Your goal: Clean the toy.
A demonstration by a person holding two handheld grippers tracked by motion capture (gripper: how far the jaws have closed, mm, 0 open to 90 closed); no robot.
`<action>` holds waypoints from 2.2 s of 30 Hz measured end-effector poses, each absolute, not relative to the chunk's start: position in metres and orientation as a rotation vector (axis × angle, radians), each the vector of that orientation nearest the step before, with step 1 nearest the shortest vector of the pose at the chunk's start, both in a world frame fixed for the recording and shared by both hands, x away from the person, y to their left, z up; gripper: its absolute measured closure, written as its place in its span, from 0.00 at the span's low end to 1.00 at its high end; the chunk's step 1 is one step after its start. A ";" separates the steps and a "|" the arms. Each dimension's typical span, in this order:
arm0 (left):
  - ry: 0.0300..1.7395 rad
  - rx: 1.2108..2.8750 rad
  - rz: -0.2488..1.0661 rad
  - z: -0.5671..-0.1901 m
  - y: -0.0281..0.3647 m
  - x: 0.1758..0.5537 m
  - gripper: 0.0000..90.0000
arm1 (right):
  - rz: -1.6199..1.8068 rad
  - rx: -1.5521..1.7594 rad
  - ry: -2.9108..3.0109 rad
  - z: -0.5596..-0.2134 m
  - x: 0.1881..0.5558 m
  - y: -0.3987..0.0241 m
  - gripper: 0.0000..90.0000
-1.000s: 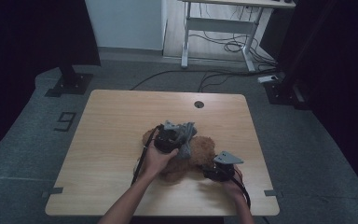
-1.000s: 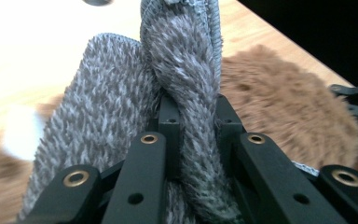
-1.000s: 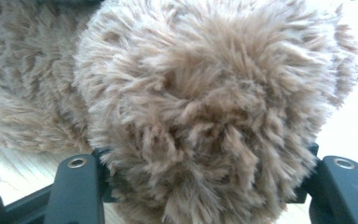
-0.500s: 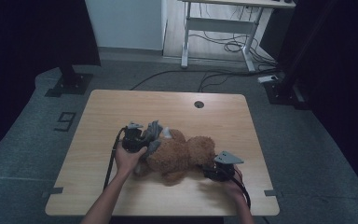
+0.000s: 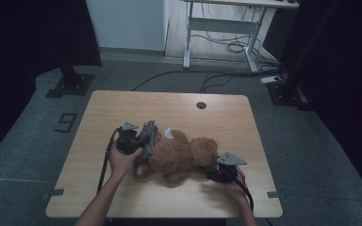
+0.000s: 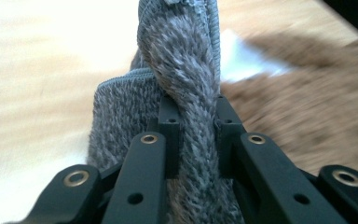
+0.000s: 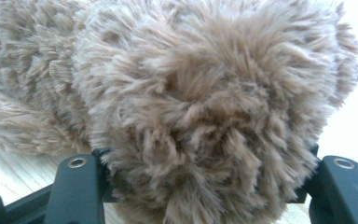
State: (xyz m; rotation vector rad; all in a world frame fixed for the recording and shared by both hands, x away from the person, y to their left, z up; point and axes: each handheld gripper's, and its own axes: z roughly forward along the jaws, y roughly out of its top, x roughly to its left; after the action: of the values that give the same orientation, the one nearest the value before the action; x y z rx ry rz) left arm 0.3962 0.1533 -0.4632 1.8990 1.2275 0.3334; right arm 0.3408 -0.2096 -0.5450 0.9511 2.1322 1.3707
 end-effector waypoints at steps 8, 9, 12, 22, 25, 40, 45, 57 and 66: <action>1.061 1.929 0.300 -0.428 0.088 0.397 0.86 | 1.369 0.950 2.128 -0.545 0.340 -0.209 0.40; 1.042 1.933 0.280 -0.425 0.077 0.398 0.86 | 1.369 0.949 2.127 -0.545 0.340 -0.209 0.40; 0.980 1.971 0.261 -0.422 0.036 0.401 0.86 | 1.364 0.948 2.125 -0.545 0.340 -0.209 0.40; 0.909 2.101 0.258 -0.455 -0.035 0.406 0.87 | 1.361 0.962 2.130 -0.546 0.340 -0.210 0.39; 0.937 2.097 0.254 -0.455 -0.024 0.406 0.87 | 1.361 0.955 2.127 -0.547 0.340 -0.209 0.39; 1.023 2.090 0.278 -0.454 0.027 0.407 0.87 | 1.354 0.951 2.127 -0.546 0.338 -0.205 0.40; 1.092 2.037 0.291 -0.448 0.059 0.410 0.86 | 1.358 0.958 2.125 -0.547 0.339 -0.206 0.40; 1.270 1.963 0.287 -0.482 0.150 0.408 0.87 | 1.365 0.968 2.118 -0.547 0.339 -0.206 0.40; 1.327 1.952 0.266 -0.503 0.173 0.402 0.86 | 1.368 0.971 2.115 -0.548 0.339 -0.207 0.40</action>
State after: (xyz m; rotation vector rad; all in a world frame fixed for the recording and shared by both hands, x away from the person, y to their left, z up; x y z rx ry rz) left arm 0.4024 0.1726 -0.5031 1.9525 1.3266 0.2657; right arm 0.3391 -0.2068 -0.5479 0.9706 2.1153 1.3685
